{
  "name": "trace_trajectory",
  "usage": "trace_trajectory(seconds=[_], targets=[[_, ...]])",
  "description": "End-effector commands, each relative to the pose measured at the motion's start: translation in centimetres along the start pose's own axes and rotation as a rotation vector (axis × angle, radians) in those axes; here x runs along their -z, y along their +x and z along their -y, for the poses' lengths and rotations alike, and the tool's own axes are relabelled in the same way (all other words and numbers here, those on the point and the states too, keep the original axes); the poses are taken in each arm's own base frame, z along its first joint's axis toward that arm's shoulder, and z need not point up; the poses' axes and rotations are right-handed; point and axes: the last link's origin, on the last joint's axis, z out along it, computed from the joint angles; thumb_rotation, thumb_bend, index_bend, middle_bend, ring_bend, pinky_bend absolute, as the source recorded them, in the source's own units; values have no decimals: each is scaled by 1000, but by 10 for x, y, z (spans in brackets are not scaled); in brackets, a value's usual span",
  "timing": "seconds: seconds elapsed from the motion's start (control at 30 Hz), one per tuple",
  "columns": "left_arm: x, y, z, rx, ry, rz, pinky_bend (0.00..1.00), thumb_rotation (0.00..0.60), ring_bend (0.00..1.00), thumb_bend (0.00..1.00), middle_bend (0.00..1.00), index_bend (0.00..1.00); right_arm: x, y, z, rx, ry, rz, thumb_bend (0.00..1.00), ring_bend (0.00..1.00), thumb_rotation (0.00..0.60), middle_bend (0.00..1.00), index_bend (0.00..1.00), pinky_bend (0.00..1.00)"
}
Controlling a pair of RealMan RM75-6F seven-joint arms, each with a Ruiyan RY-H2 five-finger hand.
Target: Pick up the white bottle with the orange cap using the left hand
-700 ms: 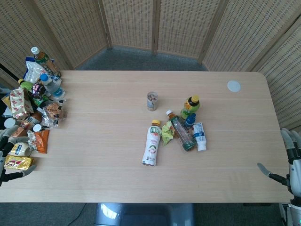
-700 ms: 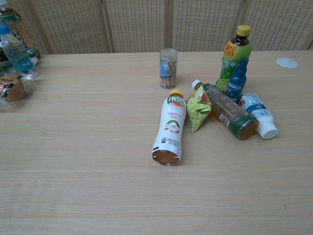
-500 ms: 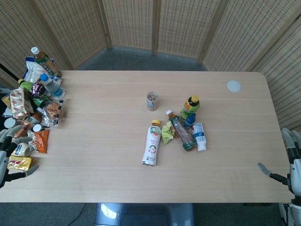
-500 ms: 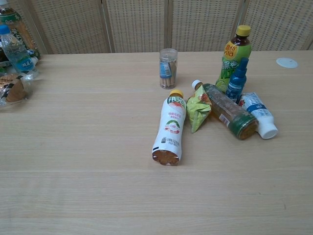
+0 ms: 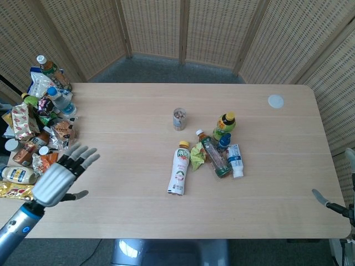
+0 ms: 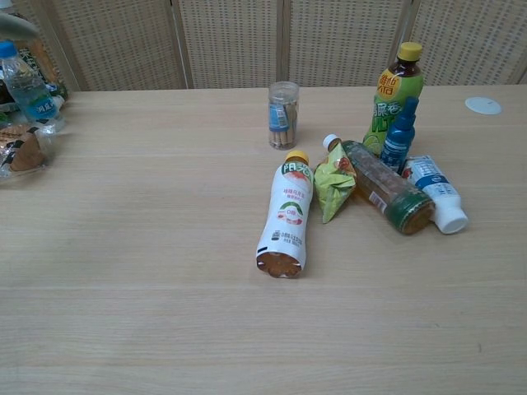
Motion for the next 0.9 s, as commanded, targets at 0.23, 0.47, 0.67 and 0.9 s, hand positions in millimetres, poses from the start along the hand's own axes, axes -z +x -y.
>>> trace_trajectory(seconds=[0.23, 0.47, 0.67, 0.9], targets=[[-95, -39, -19, -320, -482, 66, 0, 600, 0, 0, 0, 0, -1, 10, -3, -27, -15, -28, 0, 0, 600, 0, 0, 0], [-135, -64, -37, -417, -637, 64, 0, 600, 0, 0, 0, 0, -1, 16, -6, -49, -26, -46, 0, 0, 600, 0, 0, 0], [-162, -84, -55, -480, -717, 90, 0, 600, 0, 0, 0, 0, -1, 19, -8, -61, -33, -50, 0, 0, 600, 0, 0, 0], [-188, -102, -73, -550, -782, 136, 0, 600, 0, 0, 0, 0, -1, 24, -11, -79, -44, -62, 0, 0, 600, 0, 0, 0]])
